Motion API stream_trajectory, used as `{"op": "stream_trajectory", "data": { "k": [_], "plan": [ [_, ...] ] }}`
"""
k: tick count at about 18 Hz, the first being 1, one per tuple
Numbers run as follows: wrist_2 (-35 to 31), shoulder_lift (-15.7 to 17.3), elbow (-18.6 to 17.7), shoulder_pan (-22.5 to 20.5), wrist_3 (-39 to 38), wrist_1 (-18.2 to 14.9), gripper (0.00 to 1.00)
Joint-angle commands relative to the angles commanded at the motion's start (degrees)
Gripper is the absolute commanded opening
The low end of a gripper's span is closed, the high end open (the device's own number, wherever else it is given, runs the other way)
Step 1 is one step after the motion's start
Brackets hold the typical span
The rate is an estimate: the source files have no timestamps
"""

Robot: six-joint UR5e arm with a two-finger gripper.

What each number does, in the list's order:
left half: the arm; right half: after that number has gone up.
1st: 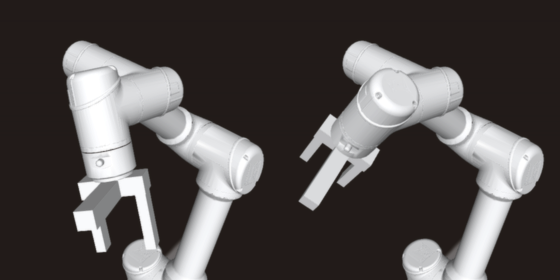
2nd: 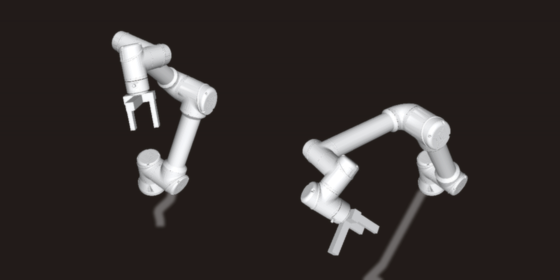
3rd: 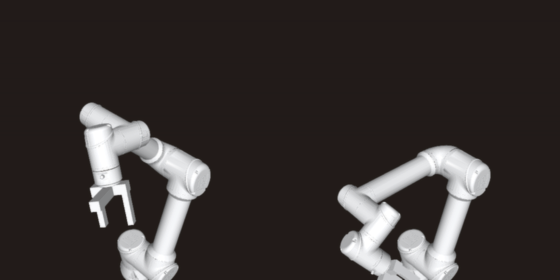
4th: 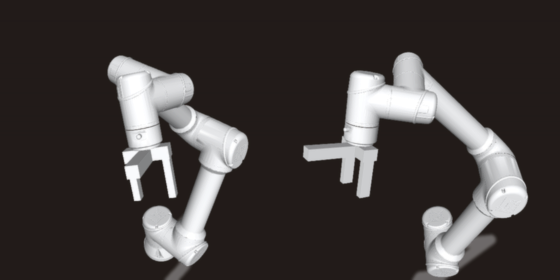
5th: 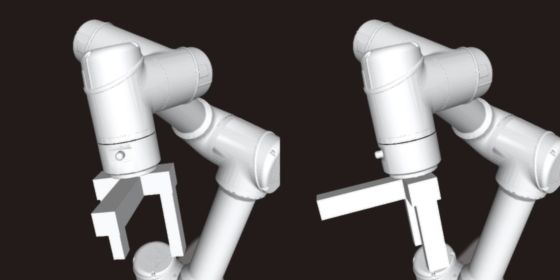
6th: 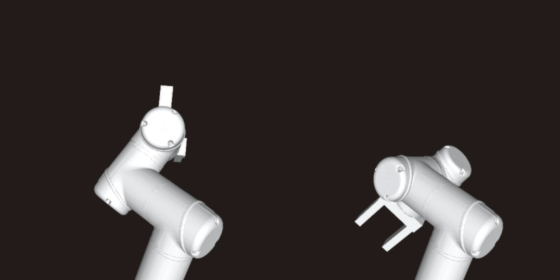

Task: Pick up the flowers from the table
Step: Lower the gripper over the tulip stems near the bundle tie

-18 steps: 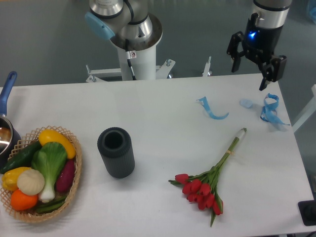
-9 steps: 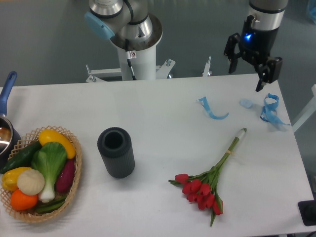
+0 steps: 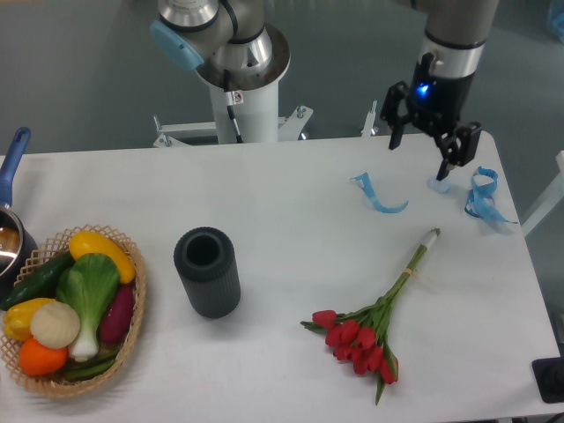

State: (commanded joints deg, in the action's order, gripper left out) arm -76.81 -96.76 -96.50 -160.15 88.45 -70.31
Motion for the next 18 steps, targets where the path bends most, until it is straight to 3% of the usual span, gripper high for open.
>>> {"op": "stream_trajectory", "data": {
  "k": [4, 8, 13, 18],
  "plan": [
    [-0.18, -3.52, 0.09, 3.87, -7.75, 5.44, 1.0],
    [-0.27, -6.16, -0.26, 4.76, -11.97, 10.18, 1.0],
    [-0.44, -11.42, -0.44, 5.9, -12.69, 15.9, 1.0],
    [-0.53, -16.08, 0.09, 6.34, -12.42, 17.4, 1.0]
  ]
}}
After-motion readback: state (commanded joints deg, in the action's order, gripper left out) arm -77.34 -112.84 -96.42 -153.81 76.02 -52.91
